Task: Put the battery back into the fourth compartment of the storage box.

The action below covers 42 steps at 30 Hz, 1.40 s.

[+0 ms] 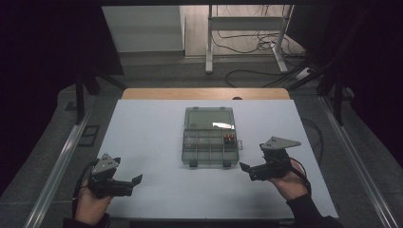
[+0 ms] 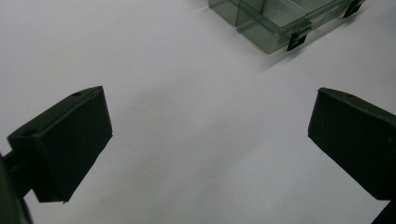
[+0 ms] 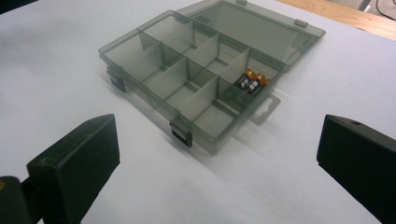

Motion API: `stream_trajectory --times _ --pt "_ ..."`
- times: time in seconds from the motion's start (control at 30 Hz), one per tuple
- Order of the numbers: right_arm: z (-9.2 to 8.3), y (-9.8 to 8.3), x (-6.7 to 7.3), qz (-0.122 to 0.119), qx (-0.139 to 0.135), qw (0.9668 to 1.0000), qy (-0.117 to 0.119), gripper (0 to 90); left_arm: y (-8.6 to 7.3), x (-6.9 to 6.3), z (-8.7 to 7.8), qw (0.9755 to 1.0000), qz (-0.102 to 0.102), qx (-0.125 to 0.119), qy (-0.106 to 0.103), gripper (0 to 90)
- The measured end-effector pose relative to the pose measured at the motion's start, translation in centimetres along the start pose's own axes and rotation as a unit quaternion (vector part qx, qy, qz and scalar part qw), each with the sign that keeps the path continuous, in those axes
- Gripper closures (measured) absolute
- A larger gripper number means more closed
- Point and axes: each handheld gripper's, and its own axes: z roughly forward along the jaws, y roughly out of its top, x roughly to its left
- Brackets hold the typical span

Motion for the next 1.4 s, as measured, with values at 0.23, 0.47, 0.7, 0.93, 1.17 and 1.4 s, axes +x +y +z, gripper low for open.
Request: stream_trajectory --times 0.23,0.47,0.7,0.93,1.17,1.4 --pt "-1.7 -1.2 0.1 0.012 0.000 0.9998 -0.018 0.0 0.0 0.0 0.0 1.0000 0.000 0.001 0.001 0.1" --pt "-2.8 -2.5 0.0 0.019 0.007 0.9991 -0.037 0.0 0.0 0.0 0.0 1.0000 0.001 0.002 0.002 0.1" --pt "-3.4 -3.9 -0.1 0.025 0.019 0.9980 -0.055 0.0 0.0 0.0 0.1 1.0000 0.001 0.001 0.002 0.2" --pt "-3.4 -5.0 -0.1 0.030 0.041 0.9974 -0.051 0.0 0.0 -0.1 0.1 1.0000 0.003 0.002 0.002 0.2" --pt "-3.4 -6.0 -0.2 0.039 0.052 0.9967 -0.048 0.0 0.0 -0.1 0.1 1.0000 0.003 0.004 0.003 0.2" --pt "-3.3 -6.4 -0.3 0.042 0.064 0.9961 -0.043 0.0 0.0 -0.1 0.2 0.9999 0.008 0.007 0.005 0.2"
